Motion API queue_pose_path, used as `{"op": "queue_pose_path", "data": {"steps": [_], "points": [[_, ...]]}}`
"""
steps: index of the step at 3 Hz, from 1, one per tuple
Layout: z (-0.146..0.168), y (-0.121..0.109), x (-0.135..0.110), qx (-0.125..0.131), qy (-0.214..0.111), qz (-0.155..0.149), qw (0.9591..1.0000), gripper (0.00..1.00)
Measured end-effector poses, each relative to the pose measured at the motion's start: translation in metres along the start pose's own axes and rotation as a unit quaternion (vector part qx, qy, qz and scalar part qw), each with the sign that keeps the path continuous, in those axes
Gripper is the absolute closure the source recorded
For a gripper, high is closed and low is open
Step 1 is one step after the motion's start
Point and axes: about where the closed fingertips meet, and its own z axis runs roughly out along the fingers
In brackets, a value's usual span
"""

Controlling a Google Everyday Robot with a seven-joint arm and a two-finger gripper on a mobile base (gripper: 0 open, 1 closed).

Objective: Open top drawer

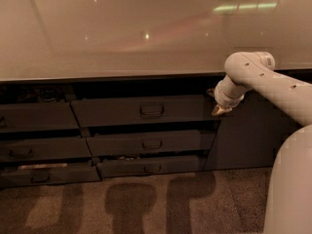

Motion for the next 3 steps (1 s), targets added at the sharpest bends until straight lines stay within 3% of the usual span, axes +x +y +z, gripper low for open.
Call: {"op": "queue_pose_path", "data": {"steps": [1, 2, 3], "points": [[0.0, 0.0, 0.0, 0.0, 0.0, 0.0, 1.0, 0.87], [0.0003, 0.0002, 0.0, 0.0, 0.0, 0.0, 1.0, 1.0], [0.0027, 0.0029, -0.0001, -0.004, 0.003, -0.002, 1.0, 1.0]]}}
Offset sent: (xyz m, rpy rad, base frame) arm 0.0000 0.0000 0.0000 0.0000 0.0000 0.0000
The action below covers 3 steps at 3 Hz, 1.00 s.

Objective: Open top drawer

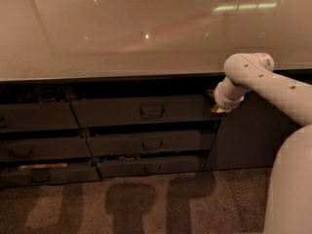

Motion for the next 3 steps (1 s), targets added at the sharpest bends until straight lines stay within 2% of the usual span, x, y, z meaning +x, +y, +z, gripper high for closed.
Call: {"op": "queue_pose_path", "data": {"steps": [1, 2, 3], "points": [[-0.007, 0.0, 0.002, 0.009, 0.004, -0.003, 0.9999, 1.0], [-0.025, 0.0, 0.008, 0.031, 0.015, -0.012, 0.9993, 1.0], [-0.026, -0.001, 0.008, 0.031, 0.015, -0.012, 0.9993, 1.0]]}}
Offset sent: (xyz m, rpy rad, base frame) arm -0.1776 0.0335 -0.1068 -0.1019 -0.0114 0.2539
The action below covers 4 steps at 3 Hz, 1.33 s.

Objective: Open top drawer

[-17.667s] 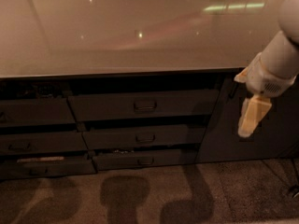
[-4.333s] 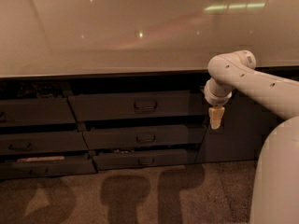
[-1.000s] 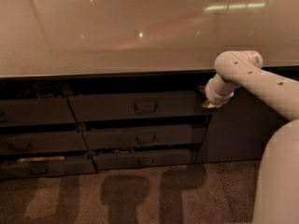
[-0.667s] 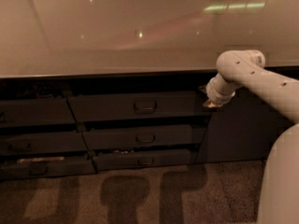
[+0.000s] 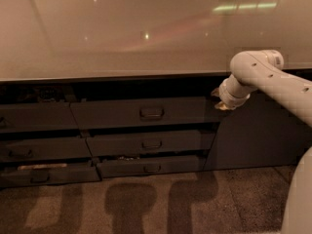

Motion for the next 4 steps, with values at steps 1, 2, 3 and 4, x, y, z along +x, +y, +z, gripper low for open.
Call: {"op": "queue_pose_path", "data": {"steps": [1, 2, 3, 4], "points": [[-0.0177, 0.0011, 0.0026, 0.016, 0.009, -0.007, 0.9998, 1.0], [-0.0177, 0.0011, 0.0026, 0.016, 0.009, -0.007, 0.9998, 1.0], [-0.0141, 0.0043, -0.0021, 0.013, -0.002, -0.016, 0.9998, 1.0], [-0.0155, 0.0038, -0.0021, 0.013, -0.002, -0.016, 0.9998, 1.0]]}}
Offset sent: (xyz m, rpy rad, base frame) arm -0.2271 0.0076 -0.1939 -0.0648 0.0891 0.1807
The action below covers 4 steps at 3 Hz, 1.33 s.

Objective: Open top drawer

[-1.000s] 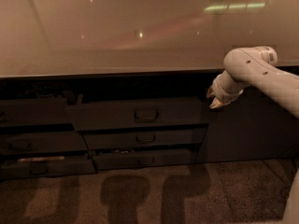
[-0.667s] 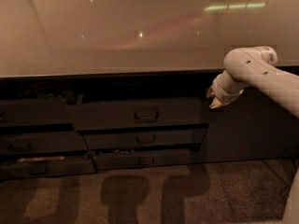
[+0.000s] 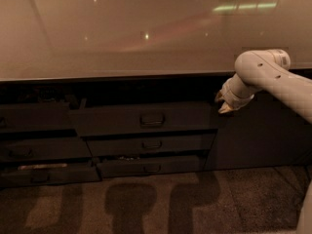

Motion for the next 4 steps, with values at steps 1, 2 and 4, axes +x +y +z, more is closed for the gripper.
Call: {"op": "queue_pose_path", "data": {"steps": [1, 2, 4], "points": [[0.0037, 0.0217, -0.0085, 0.002, -0.012, -0.009, 0.9999, 1.0], [-0.0009, 0.0198, -0.0085, 0.002, -0.012, -0.009, 0.9999, 1.0], [-0.0035, 0.0251, -0.0109, 0.002, -0.015, -0.012, 0.9998, 1.0]]}}
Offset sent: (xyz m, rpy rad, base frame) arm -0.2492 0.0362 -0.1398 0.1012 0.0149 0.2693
